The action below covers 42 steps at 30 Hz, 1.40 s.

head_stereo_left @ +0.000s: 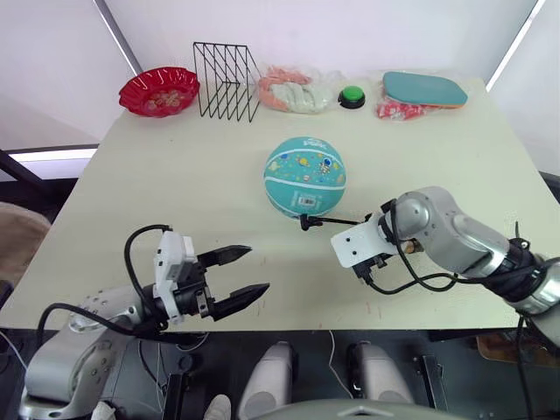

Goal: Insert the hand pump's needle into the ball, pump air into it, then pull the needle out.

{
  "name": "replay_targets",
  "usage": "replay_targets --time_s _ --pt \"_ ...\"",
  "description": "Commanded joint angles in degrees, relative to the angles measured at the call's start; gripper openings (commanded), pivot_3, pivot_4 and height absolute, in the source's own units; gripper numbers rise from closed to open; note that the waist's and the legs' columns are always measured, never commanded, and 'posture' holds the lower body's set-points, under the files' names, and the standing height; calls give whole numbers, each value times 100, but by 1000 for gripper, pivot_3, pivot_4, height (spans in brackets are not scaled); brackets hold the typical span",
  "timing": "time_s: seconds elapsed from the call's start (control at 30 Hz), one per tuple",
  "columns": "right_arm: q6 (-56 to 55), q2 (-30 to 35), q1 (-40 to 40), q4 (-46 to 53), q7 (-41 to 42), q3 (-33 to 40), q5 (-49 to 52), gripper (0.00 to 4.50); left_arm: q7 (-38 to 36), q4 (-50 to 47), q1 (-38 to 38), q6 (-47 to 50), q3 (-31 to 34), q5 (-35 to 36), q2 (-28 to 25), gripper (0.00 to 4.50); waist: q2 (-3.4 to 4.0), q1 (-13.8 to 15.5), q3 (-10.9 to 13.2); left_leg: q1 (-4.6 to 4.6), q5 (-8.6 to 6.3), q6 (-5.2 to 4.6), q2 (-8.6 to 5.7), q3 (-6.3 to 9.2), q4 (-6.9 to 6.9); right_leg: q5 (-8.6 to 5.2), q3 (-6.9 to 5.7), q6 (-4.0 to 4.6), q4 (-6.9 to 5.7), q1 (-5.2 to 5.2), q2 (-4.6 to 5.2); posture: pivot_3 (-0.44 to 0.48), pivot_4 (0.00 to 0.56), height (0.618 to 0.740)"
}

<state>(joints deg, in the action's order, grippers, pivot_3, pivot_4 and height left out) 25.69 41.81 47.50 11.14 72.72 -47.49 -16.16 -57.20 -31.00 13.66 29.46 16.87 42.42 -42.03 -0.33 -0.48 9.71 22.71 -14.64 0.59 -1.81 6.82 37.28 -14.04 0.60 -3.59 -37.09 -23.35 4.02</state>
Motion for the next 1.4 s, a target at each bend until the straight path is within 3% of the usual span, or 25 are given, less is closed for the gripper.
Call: replay_targets --time_s 0.03,0.17,0.27,0.33,0.37,0.57,0.77,0.97,1.17,1.4 --pt "-123 -46 -240 -331 84 43 -160 1866 -1 -210 43 -10 295 159 -131 4500 0 6 0 0 0 0 0 1 0 1 -1 0 -1 0 0 0 150 740" --pt "-251 -299 -506 -735 -43 265 -82 1866 18 -220 64 10 466 216 -229 4500 -3 -5 -2 0 7 11 -1 -2 1 1 -1 1 -1 0 -3 0 150 740" --pt "-390 -447 -656 -973 -79 535 84 3148 15 -234 142 31 533 212 -266 4500 -1 -9 0 0 6 11 0 -5 -1 1 0 2 -1 0 -4 0 150 740" --pt "-507 -470 -714 -1024 -126 660 94 4235 22 -232 158 28 536 212 -280 4500 1 -31 1 0 6 11 0 -10 -3 2 7 3 -1 -2 -3 0 150 740" --pt "-531 -501 -738 -1042 -162 735 126 4493 20 -218 152 24 530 207 -289 4500 1 -34 1 -1 6 11 0 -11 -3 2 13 2 -1 -4 -4 0 150 740" --pt "94 -226 -1692 508 -86 2526 1702 4493 60 -83 -35 2 373 65 -358 4500 2 -26 1 3 5 10 7 -12 -5 2 13 3 -10 -12 -8 0 150 740" --pt "1080 32 -2392 1792 -277 3797 2984 4493 -38 122 -293 -32 270 9 -437 4500 1 -31 1 -2 -10 -17 6 -19 -1 2 21 2 -19 -11 -7 0 150 740" --pt "1597 223 -3890 3088 -691 5869 4192 4493 -101 435 -871 -8 -6 -123 -521 4500 -2 35 1 -11 -10 -17 4 -24 6 0 23 4 -54 -12 -14 0 150 740" --pt "904 21 -5275 3546 -1057 6764 4322 4493 -300 1033 -1588 -136 -379 -403 -588 4500 -5 -9 2 -26 -9 -18 10 -47 13 0 39 1 -65 -10 -27 0 150 740" --pt "190 -283 -6156 3946 -1659 7074 4292 4493 -619 1919 -2678 -487 -923 -886 -484 4500 -15 -27 7 -71 -8 -17 23 -73 15 -1 63 -2 -81 13 -43 0 150 740"
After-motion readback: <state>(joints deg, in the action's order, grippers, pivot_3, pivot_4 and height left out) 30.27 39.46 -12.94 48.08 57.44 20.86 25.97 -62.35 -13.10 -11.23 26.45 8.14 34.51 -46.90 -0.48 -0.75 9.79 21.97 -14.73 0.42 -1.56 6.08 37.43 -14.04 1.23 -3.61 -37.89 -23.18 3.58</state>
